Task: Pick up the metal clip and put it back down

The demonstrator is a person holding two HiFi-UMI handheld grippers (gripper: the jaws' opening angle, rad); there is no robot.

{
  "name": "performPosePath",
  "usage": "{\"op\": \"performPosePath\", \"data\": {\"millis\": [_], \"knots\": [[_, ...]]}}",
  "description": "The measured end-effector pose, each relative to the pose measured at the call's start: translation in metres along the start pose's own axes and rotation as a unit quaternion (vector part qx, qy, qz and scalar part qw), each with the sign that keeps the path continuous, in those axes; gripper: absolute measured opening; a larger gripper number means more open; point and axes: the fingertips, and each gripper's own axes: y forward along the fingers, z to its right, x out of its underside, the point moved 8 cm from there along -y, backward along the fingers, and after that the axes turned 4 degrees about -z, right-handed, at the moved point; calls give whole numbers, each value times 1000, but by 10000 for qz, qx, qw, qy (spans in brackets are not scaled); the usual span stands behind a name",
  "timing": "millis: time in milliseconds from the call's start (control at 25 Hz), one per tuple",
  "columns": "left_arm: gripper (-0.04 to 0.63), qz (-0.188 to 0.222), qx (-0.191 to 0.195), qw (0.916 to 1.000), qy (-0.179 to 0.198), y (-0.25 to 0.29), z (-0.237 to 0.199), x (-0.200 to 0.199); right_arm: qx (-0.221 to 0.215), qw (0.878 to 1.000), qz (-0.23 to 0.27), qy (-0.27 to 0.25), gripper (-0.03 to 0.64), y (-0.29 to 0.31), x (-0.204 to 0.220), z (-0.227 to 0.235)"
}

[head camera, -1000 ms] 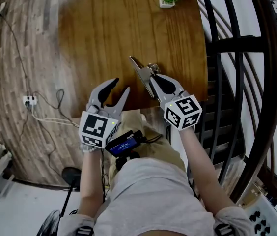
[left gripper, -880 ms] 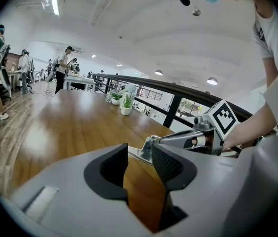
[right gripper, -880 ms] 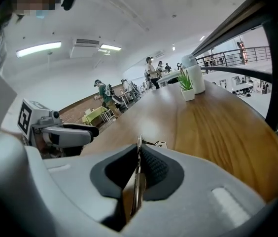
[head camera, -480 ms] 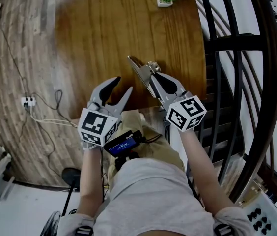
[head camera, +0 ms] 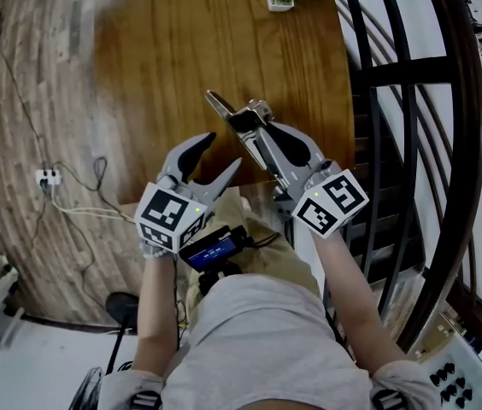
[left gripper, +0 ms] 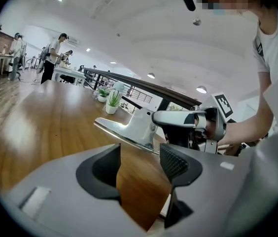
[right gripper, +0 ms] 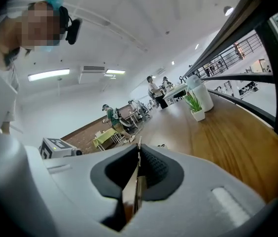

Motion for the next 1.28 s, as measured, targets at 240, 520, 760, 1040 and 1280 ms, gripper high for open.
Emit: {"op": "performPosePath", "data": {"millis": [240, 520, 760, 1040, 1280], "knots": [[273, 154, 182, 9996, -152, 2, 15, -3, -282, 9993, 239, -94, 18, -16, -14, -14], [278, 440, 466, 9979, -15, -9, 39, -16, -643, 9964, 495, -243, 18, -35, -23, -35], [270, 758, 406, 9961, 190, -31, 57, -28, -851, 9929, 724, -410, 18, -50, -31, -58], [250, 1068, 49, 9930, 506, -55, 77, -47, -1050, 9873, 1035, -593, 18, -67, -42, -80], [250, 1238, -202, 9890, 781, -66, 90, -56, -1191, 9829, 1134, -832, 18, -78, -48, -90]]}}
